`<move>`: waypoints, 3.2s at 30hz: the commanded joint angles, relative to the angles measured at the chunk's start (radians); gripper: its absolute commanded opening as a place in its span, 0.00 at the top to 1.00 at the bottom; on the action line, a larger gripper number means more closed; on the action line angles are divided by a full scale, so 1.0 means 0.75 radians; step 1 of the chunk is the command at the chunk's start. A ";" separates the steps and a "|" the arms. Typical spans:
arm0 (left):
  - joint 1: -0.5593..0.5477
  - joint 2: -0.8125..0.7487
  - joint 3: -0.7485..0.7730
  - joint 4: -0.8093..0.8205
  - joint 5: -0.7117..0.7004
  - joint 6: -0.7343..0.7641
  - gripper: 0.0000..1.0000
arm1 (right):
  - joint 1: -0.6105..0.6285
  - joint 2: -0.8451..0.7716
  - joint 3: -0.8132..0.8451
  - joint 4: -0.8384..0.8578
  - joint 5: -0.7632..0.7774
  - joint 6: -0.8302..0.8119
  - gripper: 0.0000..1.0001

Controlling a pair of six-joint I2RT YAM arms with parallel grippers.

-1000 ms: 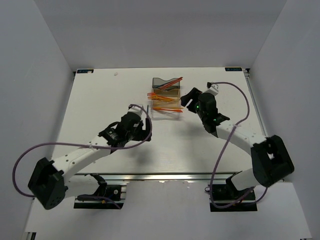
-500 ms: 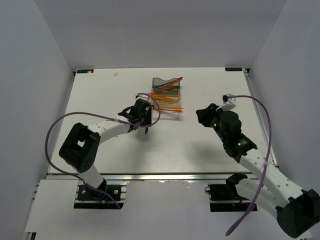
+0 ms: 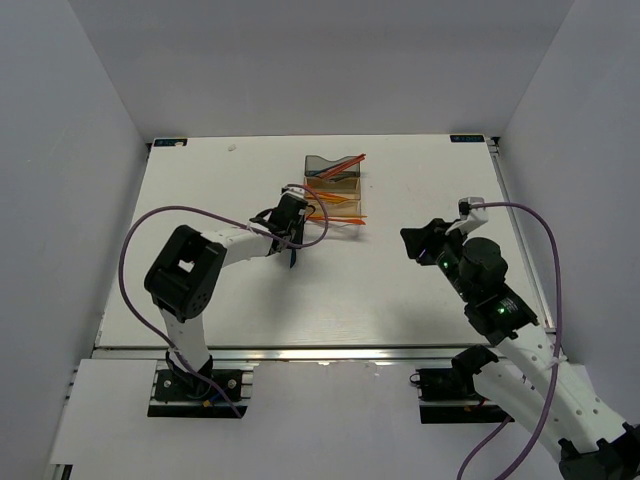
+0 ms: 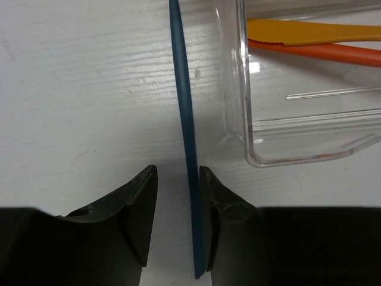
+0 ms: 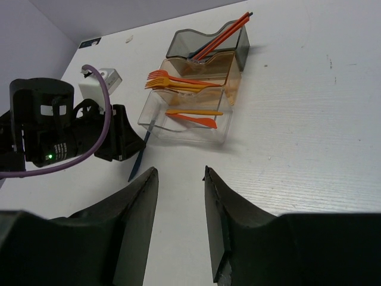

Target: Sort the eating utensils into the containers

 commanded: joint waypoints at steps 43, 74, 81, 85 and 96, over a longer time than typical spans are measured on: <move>-0.226 -1.050 -0.766 0.276 0.167 -0.289 1.00 | 0.256 1.048 0.149 0.848 -0.443 0.540 0.20; -0.353 -1.138 -0.181 -0.681 -0.314 -0.219 0.02 | 0.209 1.219 0.554 -0.392 -0.524 -1.118 0.22; -0.353 -1.285 -0.320 -0.651 -0.297 -0.105 0.02 | 0.272 1.350 0.548 -0.417 -0.519 -1.204 0.27; -0.353 -1.306 -0.395 -0.596 -0.289 -0.084 0.02 | 0.321 1.452 0.517 -0.345 -0.433 -1.208 0.33; -0.353 -1.381 -0.432 -0.559 -0.271 -0.050 0.02 | 0.391 1.559 0.517 -0.312 -0.318 -1.196 0.82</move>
